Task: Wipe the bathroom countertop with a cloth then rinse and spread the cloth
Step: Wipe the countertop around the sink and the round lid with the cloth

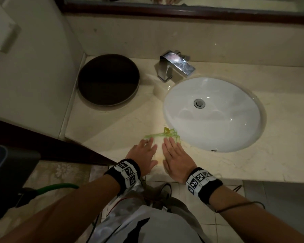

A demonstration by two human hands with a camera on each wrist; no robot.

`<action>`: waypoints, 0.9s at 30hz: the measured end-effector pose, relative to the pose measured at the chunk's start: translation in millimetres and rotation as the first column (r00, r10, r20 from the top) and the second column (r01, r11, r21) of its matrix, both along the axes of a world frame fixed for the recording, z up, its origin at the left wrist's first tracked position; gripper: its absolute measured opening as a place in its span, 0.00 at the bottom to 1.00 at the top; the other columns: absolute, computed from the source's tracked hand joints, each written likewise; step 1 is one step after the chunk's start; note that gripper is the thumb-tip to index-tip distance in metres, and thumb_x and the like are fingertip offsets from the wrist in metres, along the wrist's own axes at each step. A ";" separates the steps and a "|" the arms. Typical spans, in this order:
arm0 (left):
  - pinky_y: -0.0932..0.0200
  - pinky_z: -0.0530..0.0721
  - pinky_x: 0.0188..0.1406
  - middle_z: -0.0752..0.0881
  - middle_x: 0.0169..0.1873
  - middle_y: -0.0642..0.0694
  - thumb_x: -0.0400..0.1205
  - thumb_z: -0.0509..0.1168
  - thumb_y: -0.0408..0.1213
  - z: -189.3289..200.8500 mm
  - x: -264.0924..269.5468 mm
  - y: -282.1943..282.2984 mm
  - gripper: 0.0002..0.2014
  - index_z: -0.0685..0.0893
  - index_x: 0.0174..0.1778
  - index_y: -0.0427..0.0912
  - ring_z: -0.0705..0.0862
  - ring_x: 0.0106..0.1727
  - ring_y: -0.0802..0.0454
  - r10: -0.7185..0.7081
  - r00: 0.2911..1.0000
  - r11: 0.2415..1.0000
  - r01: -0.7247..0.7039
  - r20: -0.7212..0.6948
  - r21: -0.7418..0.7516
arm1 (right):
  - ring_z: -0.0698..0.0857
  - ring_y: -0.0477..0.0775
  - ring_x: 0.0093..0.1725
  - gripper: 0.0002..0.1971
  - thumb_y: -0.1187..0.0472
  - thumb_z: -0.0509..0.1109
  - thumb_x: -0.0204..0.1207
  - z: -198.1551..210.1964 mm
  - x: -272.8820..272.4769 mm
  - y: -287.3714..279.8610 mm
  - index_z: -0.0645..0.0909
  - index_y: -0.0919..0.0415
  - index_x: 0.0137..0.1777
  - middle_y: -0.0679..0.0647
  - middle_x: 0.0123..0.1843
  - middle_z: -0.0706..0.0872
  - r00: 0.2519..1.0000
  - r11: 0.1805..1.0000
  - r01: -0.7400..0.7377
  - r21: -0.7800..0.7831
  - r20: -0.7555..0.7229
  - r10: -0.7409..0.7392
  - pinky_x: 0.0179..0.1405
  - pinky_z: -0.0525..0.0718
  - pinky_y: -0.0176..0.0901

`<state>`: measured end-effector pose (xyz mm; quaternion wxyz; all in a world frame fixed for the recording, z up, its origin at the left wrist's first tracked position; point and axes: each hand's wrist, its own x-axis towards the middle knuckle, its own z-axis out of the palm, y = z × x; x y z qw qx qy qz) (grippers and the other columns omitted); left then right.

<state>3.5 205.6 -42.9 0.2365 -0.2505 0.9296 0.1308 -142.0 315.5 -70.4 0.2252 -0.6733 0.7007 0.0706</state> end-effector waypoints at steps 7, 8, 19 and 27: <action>0.44 0.66 0.75 0.51 0.84 0.42 0.85 0.53 0.56 0.5 3.5 -5.8 0.33 0.56 0.83 0.44 0.54 0.82 0.43 -0.015 1.000 1.000 0.015 -0.012 0.002 | 0.63 0.71 0.81 0.32 0.52 0.47 0.81 -9.5 5.3 -3.8 0.66 0.72 0.79 0.69 0.82 0.64 0.999 1.000 -0.021 -0.014 -0.026 0.021 0.74 0.70 0.68; 0.44 0.65 0.75 0.51 0.84 0.42 0.85 0.54 0.56 0.4 4.0 -7.2 0.33 0.57 0.83 0.44 0.54 0.82 0.43 -0.013 1.000 1.000 0.013 -0.012 0.007 | 0.63 0.72 0.80 0.32 0.53 0.47 0.81 -9.7 7.2 -5.1 0.66 0.72 0.79 0.70 0.81 0.64 0.999 1.000 -0.020 -0.003 -0.025 0.020 0.74 0.70 0.68; 0.44 0.64 0.77 0.52 0.84 0.42 0.84 0.57 0.57 2.0 43.7 -56.4 0.34 0.59 0.82 0.44 0.55 0.82 0.40 0.060 0.998 0.998 -0.060 0.035 0.008 | 0.70 0.76 0.76 0.30 0.55 0.51 0.78 -8.3 49.4 -68.7 0.71 0.74 0.75 0.72 0.77 0.71 0.996 0.993 -0.093 0.071 -0.006 0.093 0.67 0.75 0.72; 0.45 0.66 0.76 0.53 0.84 0.43 0.83 0.58 0.58 4.7 113.7 -115.1 0.34 0.61 0.82 0.46 0.56 0.81 0.41 0.194 0.980 0.981 -0.194 0.048 -0.014 | 0.37 0.72 0.83 0.35 0.52 0.32 0.79 -2.5 113.3 -144.7 0.40 0.70 0.84 0.68 0.85 0.37 0.977 0.974 -0.215 0.065 0.005 0.215 0.82 0.41 0.67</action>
